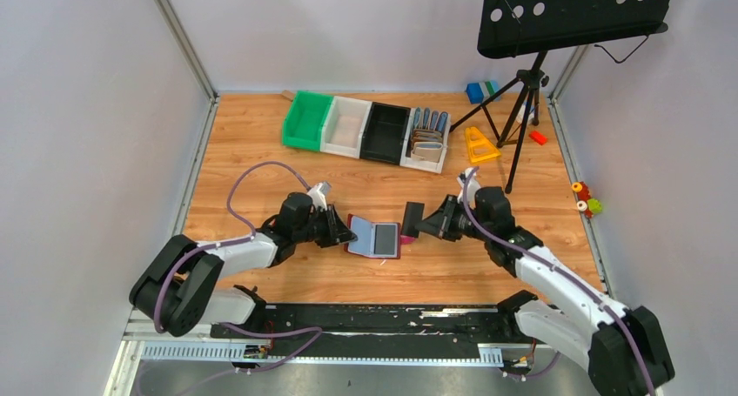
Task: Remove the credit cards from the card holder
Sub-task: Place the credit card in the storage box, then remove the credit card from the card holder.
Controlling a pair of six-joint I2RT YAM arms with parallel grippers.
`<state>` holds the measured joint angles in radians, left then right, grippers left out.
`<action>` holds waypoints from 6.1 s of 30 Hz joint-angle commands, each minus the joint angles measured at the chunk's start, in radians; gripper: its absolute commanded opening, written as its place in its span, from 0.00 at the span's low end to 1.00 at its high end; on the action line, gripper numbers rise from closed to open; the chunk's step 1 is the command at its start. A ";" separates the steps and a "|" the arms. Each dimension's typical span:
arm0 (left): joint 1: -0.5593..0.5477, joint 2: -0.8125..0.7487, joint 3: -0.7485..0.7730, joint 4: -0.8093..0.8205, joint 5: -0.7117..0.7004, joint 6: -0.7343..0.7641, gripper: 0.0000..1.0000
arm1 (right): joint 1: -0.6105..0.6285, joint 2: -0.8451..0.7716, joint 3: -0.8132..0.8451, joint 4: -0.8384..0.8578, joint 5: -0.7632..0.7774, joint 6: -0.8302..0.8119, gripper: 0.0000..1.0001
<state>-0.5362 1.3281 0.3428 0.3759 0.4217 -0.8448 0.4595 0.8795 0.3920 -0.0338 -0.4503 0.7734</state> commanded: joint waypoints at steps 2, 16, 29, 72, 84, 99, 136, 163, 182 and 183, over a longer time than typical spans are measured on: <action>0.002 -0.051 0.064 -0.164 -0.081 0.142 0.22 | -0.001 0.182 0.228 -0.012 0.025 -0.109 0.00; 0.004 -0.120 0.050 -0.222 -0.094 0.147 0.13 | 0.048 0.780 0.833 0.060 0.110 -0.101 0.00; 0.004 -0.133 0.017 -0.208 -0.071 0.140 0.08 | 0.075 1.284 1.431 -0.034 0.173 -0.059 0.00; 0.003 -0.123 0.045 -0.228 -0.045 0.169 0.06 | 0.108 0.756 0.896 -0.051 0.137 -0.284 0.66; 0.002 -0.155 0.053 -0.268 -0.029 0.182 0.13 | 0.161 0.308 0.295 -0.079 0.115 -0.250 0.90; -0.022 -0.096 0.063 -0.251 -0.027 0.171 0.49 | 0.244 0.378 0.131 -0.012 0.124 -0.167 0.72; -0.034 -0.325 -0.011 0.366 0.253 -0.354 0.00 | 0.145 0.001 -0.192 0.623 -0.047 0.210 0.99; -0.034 -0.482 0.324 -0.710 -0.129 0.245 0.64 | 0.142 -0.162 -0.146 0.326 0.072 0.097 0.00; -0.166 -0.303 0.237 -0.192 0.259 0.054 0.37 | 0.143 -0.066 -0.096 0.551 -0.196 0.180 0.00; -0.166 -0.294 0.226 -0.163 0.267 0.037 0.37 | 0.143 -0.056 -0.100 0.581 -0.212 0.196 0.00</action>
<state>-0.7036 1.0061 0.6006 0.0223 0.6067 -0.7345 0.6033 0.7994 0.2520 0.3592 -0.5625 0.9016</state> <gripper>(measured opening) 0.374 0.084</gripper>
